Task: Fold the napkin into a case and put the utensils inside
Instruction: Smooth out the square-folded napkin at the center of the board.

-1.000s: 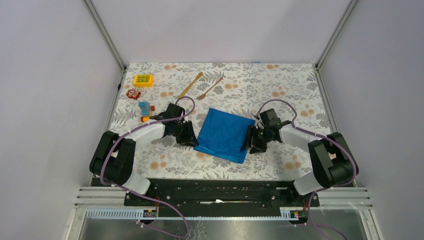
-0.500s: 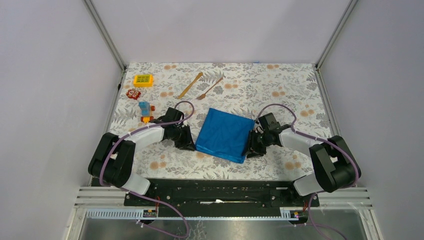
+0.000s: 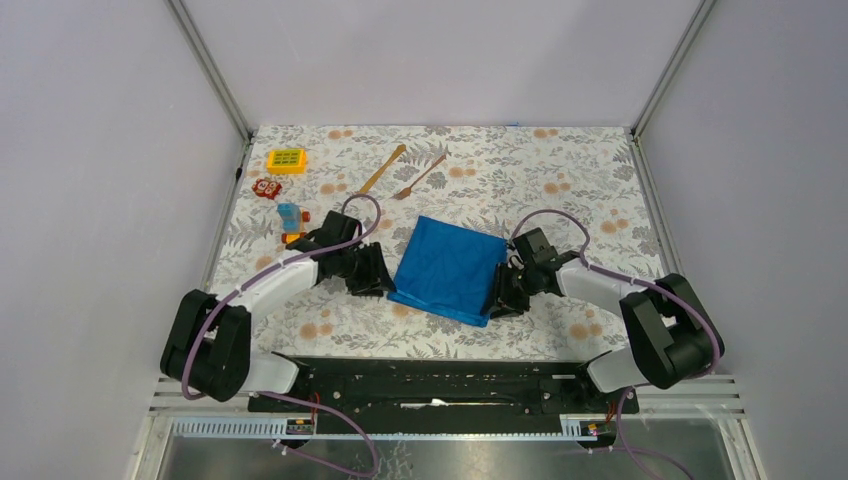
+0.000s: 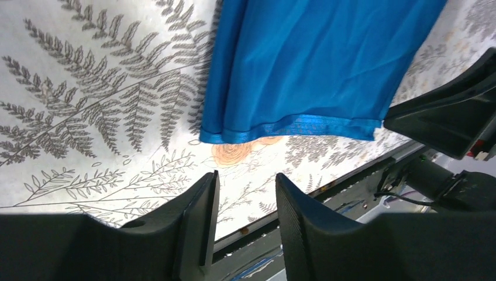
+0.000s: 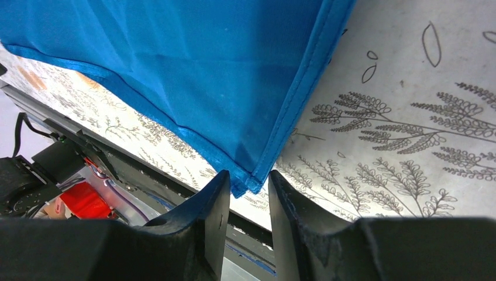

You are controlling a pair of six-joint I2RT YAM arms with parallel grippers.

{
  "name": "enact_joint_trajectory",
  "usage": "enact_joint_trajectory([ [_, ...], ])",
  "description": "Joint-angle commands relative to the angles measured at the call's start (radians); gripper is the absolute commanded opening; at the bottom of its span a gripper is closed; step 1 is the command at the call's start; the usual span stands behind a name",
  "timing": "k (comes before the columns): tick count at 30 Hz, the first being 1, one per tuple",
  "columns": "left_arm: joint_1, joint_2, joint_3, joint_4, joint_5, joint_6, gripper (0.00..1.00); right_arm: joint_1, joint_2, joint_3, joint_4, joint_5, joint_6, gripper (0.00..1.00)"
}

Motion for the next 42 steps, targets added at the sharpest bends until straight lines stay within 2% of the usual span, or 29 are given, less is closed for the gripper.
enact_joint_trajectory([
  [1,0.003,0.011,0.074,0.022,0.0,-0.011,0.47,0.014,-0.072,0.007,-0.039,0.027,0.012,0.39],
  [4,0.004,0.077,0.099,0.057,0.007,-0.009,0.46,0.014,-0.077,0.012,-0.042,0.031,0.012,0.43],
  [9,0.004,0.157,0.089,0.095,-0.006,-0.001,0.36,0.015,-0.046,0.017,-0.023,0.013,0.008,0.43],
  [21,0.003,0.157,-0.025,0.129,-0.053,-0.027,0.13,0.043,-0.026,0.029,-0.011,0.004,0.016,0.38],
  [26,0.003,0.155,-0.061,0.148,-0.048,-0.033,0.11,0.052,-0.015,0.032,-0.009,0.017,0.018,0.43],
  [36,0.004,0.156,-0.083,0.159,-0.044,-0.034,0.11,0.064,0.009,0.036,-0.012,0.028,0.017,0.42],
  [42,0.003,0.151,-0.113,0.179,-0.043,-0.045,0.11,0.065,0.0,0.036,-0.016,0.043,0.03,0.29],
])
